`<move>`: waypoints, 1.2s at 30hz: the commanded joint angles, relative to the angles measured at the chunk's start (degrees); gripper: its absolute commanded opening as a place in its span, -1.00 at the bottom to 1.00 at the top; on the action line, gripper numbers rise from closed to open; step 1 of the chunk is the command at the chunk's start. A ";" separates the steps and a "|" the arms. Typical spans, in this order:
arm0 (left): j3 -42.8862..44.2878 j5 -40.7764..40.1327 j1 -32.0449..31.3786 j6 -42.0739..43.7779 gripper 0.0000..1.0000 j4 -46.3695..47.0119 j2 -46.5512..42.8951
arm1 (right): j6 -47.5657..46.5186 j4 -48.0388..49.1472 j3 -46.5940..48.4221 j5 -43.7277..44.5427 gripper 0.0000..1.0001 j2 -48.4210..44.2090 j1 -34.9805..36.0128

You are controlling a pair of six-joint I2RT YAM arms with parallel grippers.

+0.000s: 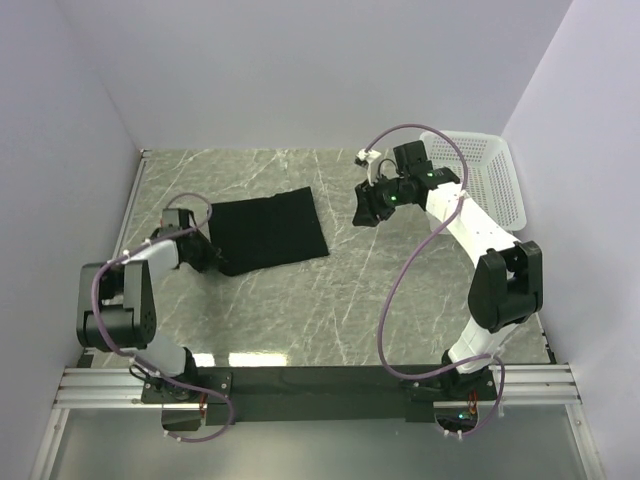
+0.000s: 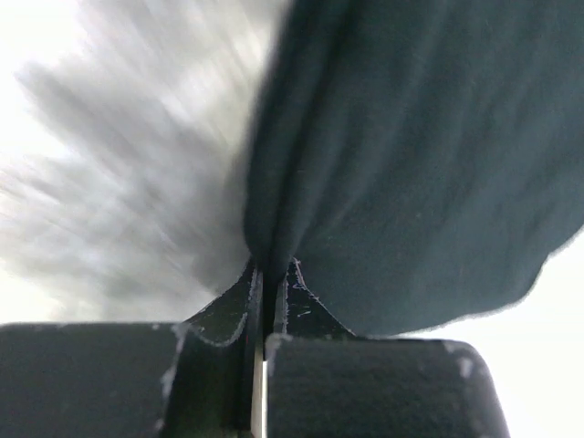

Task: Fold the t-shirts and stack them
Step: Neatly place the folded tshirt to the corner

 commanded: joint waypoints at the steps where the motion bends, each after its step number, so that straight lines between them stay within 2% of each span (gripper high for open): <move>1: 8.41 -11.05 3.91 9.42 -0.99 -8.28 2.69 | 0.14 1.66 -0.45 -1.11 0.06 -2.35 -1.04; 8: 26.15 -21.34 13.22 19.53 -0.99 -17.95 12.96 | 0.41 2.36 -0.71 -1.81 0.06 -1.83 -2.27; 15: 36.36 -26.18 18.77 21.13 -0.99 -21.30 22.55 | 0.67 2.54 -0.63 -2.60 0.06 -1.30 -2.80; 23: 40.94 -29.09 25.00 23.23 -0.99 -22.88 24.58 | 0.76 2.71 -0.27 -2.78 0.06 -0.69 -3.24; 29: 39.64 -27.70 25.98 25.51 -0.98 -22.80 22.92 | 0.67 2.54 0.16 -2.87 0.06 0.19 -3.33; 30: 39.28 -26.90 25.89 25.78 -0.89 -22.18 22.48 | 0.58 2.36 0.34 -2.96 0.06 0.37 -3.24; 31: 38.93 -26.03 25.89 26.05 -0.56 -21.74 20.91 | 0.50 2.01 0.51 -3.04 0.06 0.37 -3.33; 34: 37.69 -22.25 25.89 25.96 -0.07 -20.95 16.96 | 0.23 1.84 0.69 -3.39 0.06 0.28 -3.24; 36: 37.69 -20.66 25.72 25.96 0.06 -20.95 14.49 | -0.03 1.48 0.69 -3.48 0.07 0.20 -3.24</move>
